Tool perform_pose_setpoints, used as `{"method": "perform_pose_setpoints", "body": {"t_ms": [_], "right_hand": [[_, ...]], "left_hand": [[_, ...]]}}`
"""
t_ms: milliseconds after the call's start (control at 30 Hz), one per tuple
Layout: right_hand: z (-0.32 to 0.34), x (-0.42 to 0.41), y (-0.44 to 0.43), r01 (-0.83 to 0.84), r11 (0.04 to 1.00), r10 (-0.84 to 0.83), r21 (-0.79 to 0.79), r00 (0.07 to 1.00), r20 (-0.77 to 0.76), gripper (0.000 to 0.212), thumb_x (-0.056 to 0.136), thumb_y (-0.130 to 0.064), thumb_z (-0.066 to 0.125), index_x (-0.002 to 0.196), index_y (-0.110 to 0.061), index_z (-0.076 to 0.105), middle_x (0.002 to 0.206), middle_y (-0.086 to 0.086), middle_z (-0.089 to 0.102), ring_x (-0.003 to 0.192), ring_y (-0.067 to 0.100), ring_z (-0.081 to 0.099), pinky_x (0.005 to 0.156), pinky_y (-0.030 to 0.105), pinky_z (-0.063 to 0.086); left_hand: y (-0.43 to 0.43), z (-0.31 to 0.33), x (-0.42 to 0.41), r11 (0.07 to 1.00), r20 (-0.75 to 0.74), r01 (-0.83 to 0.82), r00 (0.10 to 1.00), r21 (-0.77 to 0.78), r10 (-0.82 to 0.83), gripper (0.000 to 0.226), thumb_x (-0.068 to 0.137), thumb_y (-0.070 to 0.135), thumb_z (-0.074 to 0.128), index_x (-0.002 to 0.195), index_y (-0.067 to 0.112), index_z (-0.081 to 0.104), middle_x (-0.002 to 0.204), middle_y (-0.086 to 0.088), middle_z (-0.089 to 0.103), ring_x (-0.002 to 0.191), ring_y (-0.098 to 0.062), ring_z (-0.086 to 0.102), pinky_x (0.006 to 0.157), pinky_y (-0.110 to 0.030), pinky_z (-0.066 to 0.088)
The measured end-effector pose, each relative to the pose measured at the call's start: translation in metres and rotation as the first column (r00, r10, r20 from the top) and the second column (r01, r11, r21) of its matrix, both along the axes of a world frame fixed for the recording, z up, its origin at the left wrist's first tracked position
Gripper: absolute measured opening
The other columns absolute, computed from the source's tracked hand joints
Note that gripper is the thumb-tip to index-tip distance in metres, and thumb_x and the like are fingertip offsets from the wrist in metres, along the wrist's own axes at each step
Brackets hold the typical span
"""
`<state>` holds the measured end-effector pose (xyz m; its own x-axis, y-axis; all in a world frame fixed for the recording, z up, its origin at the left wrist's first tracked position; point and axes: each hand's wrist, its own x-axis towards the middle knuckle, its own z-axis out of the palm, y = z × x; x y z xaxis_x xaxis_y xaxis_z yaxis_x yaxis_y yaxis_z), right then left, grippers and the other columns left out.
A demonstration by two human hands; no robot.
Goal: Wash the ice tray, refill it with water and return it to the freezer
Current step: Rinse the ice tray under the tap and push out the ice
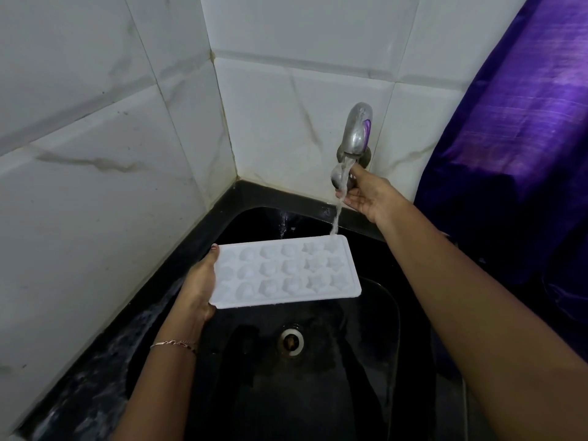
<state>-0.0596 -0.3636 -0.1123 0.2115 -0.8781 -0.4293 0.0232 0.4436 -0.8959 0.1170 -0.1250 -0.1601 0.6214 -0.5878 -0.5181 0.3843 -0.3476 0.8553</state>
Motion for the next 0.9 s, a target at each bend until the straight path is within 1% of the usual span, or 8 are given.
{"method": "perform_pose_setpoints", "body": {"t_ms": [67, 133, 233, 300, 400, 500, 667, 900], "right_hand": [[0.0, 0.001, 0.001, 0.01, 1.0, -0.01, -0.002, 1.0, -0.001, 0.035, 0.08, -0.037, 0.075, 0.091, -0.007, 0.063, 0.079, 0.009, 0.067, 0.064, 0.016, 0.066, 0.064, 0.025, 0.057], [0.001, 0.0, 0.003, 0.023, 1.0, -0.023, -0.003, 1.0, -0.006, 0.034, 0.079, -0.037, 0.076, 0.089, -0.008, 0.062, 0.081, 0.01, 0.067, 0.067, 0.017, 0.067, 0.063, 0.024, 0.057], [0.004, 0.001, 0.004, 0.036, 0.999, -0.037, -0.011, 0.998, -0.054, 0.043, 0.077, -0.04, 0.077, 0.098, -0.004, 0.065, 0.078, 0.008, 0.066, 0.066, 0.015, 0.067, 0.059, 0.023, 0.057], [0.004, 0.002, 0.005, 0.053, 0.998, -0.055, -0.021, 0.996, -0.076, 0.048, 0.076, -0.041, 0.077, 0.102, -0.003, 0.066, 0.074, 0.007, 0.066, 0.063, 0.014, 0.066, 0.062, 0.024, 0.058], [0.006, 0.003, 0.005, 0.065, 0.997, -0.068, -0.029, 0.994, -0.091, 0.049, 0.077, -0.041, 0.076, 0.104, -0.002, 0.066, 0.074, 0.007, 0.066, 0.063, 0.014, 0.066, 0.068, 0.026, 0.059], [0.007, 0.003, 0.006, 0.073, 0.997, -0.077, -0.039, 0.992, -0.105, 0.05, 0.076, -0.041, 0.077, 0.104, -0.001, 0.066, 0.073, 0.006, 0.066, 0.063, 0.014, 0.066, 0.069, 0.026, 0.059], [0.01, 0.003, 0.008, 0.071, 0.995, -0.081, -0.066, 0.985, -0.155, 0.044, 0.077, -0.039, 0.077, 0.1, -0.003, 0.066, 0.072, 0.004, 0.066, 0.06, 0.011, 0.064, 0.068, 0.024, 0.06], [0.01, 0.005, 0.009, 0.083, 0.993, -0.095, -0.081, 0.983, -0.16, 0.035, 0.076, -0.031, 0.078, 0.095, -0.005, 0.067, 0.064, 0.002, 0.064, 0.05, 0.009, 0.059, 0.069, 0.027, 0.059]], "left_hand": [[-0.001, -0.001, 0.001, 1.0, -0.001, 0.001, 1.0, 0.0, -0.001, 0.039, 0.1, 0.043, 0.043, 0.087, 0.013, 0.064, 0.084, -0.008, 0.068, 0.075, -0.026, 0.065, 0.061, -0.035, 0.05], [-0.001, -0.002, 0.002, 1.0, -0.004, 0.0, 1.0, -0.002, 0.0, 0.038, 0.1, 0.043, 0.044, 0.088, 0.013, 0.064, 0.084, -0.008, 0.069, 0.075, -0.026, 0.066, 0.061, -0.035, 0.05], [-0.002, -0.003, 0.003, 1.0, -0.002, 0.003, 1.0, -0.001, -0.003, 0.038, 0.1, 0.043, 0.044, 0.089, 0.012, 0.065, 0.083, -0.008, 0.069, 0.075, -0.026, 0.066, 0.06, -0.034, 0.05], [-0.002, -0.003, 0.003, 1.0, 0.0, 0.006, 1.0, -0.001, -0.006, 0.038, 0.1, 0.043, 0.044, 0.089, 0.013, 0.065, 0.085, -0.008, 0.069, 0.075, -0.026, 0.067, 0.06, -0.034, 0.05], [-0.003, -0.003, 0.003, 1.0, 0.001, 0.001, 1.0, -0.004, -0.001, 0.037, 0.1, 0.043, 0.045, 0.087, 0.013, 0.065, 0.083, -0.007, 0.069, 0.074, -0.026, 0.067, 0.059, -0.034, 0.049], [-0.003, -0.004, 0.003, 1.0, -0.006, 0.003, 1.0, -0.012, -0.003, 0.037, 0.1, 0.042, 0.045, 0.087, 0.013, 0.065, 0.082, -0.007, 0.07, 0.074, -0.026, 0.067, 0.059, -0.034, 0.05], [-0.004, -0.005, 0.003, 1.0, -0.008, 0.022, 1.0, -0.019, -0.022, 0.038, 0.1, 0.042, 0.044, 0.088, 0.013, 0.065, 0.083, -0.008, 0.07, 0.075, -0.026, 0.067, 0.061, -0.035, 0.051], [-0.003, -0.006, 0.001, 0.999, -0.019, 0.035, 0.999, -0.021, -0.036, 0.038, 0.1, 0.042, 0.045, 0.088, 0.013, 0.066, 0.08, -0.006, 0.072, 0.075, -0.026, 0.068, 0.061, -0.036, 0.051]]}}
